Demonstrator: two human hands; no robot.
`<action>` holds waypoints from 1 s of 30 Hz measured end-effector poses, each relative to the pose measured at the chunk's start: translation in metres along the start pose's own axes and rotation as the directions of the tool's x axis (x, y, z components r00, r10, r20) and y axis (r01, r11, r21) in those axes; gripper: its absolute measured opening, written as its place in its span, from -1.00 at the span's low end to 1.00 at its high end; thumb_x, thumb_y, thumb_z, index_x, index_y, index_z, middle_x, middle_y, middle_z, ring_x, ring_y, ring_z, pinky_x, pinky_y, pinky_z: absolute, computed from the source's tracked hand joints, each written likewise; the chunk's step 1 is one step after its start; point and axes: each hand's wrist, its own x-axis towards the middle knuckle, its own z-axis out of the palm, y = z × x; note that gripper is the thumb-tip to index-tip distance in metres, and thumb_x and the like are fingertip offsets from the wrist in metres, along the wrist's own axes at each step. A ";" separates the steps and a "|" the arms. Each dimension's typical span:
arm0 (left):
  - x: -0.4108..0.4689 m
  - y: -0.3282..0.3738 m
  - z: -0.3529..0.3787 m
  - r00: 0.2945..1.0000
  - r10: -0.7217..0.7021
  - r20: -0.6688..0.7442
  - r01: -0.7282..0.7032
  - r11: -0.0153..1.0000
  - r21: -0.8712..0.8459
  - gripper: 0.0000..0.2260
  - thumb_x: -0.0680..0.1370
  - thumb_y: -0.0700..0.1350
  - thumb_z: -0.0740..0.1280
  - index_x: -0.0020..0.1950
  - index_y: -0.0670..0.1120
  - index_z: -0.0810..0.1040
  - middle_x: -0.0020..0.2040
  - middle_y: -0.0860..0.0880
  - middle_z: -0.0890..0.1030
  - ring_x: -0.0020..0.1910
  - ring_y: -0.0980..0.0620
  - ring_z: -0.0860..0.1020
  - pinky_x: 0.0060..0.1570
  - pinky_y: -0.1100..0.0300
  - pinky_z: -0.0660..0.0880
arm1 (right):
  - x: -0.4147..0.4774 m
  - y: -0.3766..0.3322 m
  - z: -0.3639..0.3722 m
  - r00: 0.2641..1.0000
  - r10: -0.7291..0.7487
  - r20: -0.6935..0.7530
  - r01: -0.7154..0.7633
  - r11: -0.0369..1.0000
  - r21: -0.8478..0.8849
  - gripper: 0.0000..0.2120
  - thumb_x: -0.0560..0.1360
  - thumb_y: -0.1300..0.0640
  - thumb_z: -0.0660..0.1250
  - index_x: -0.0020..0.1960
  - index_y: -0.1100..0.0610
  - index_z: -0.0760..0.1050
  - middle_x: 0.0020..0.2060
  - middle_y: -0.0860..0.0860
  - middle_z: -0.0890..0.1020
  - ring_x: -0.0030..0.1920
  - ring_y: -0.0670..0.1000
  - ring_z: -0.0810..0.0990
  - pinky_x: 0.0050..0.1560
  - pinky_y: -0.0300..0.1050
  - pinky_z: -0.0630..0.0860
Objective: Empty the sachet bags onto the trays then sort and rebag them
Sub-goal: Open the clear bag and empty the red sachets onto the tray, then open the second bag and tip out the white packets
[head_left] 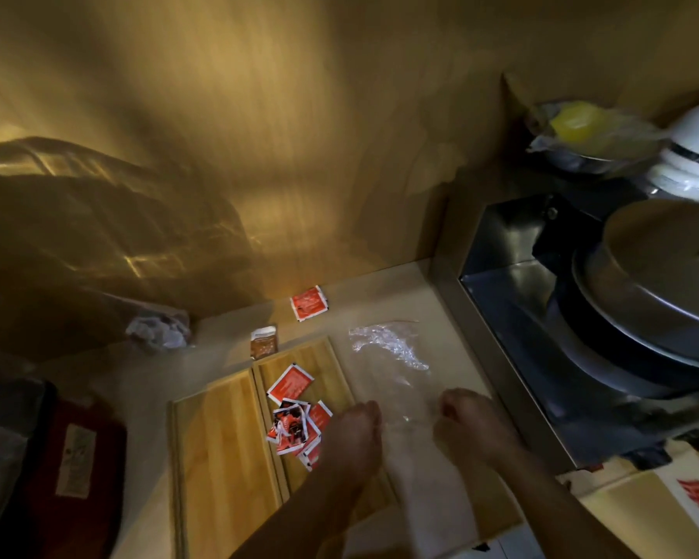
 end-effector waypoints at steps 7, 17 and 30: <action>0.006 -0.010 0.001 0.989 0.002 0.147 0.014 0.993 -0.114 -0.93 0.45 -0.08 0.25 -0.12 -0.06 0.43 0.00 -0.12 0.59 -0.01 -0.10 0.55 -0.08 0.09 0.45 | 0.012 0.010 -0.015 0.974 0.067 0.219 -0.036 0.989 -0.142 -0.95 0.39 0.12 0.25 -0.23 0.01 0.40 -0.07 0.07 0.57 -0.03 0.11 0.56 -0.05 -0.06 0.45; 0.017 -0.063 -0.067 0.970 -0.226 -0.088 0.203 0.955 -0.216 -0.80 0.49 0.04 0.28 0.03 -0.03 0.52 0.05 -0.05 0.62 0.02 -0.04 0.56 -0.04 0.12 0.47 | 0.068 -0.092 -0.038 0.992 -0.102 0.079 0.107 0.993 -0.058 -0.82 0.48 0.08 0.25 0.04 0.11 0.46 0.03 0.09 0.61 0.02 0.11 0.57 -0.03 -0.05 0.47; 0.010 -0.179 -0.198 0.677 -0.409 -0.613 0.395 0.903 -0.167 -0.71 0.53 -0.11 0.23 0.25 -0.08 0.39 0.13 -0.15 0.53 0.06 -0.14 0.55 -0.03 0.01 0.50 | 0.160 -0.263 0.013 0.880 -0.425 0.211 0.415 0.905 0.091 -0.72 0.50 0.10 0.26 0.18 0.16 0.44 0.09 0.18 0.62 0.14 0.17 0.57 0.05 -0.06 0.46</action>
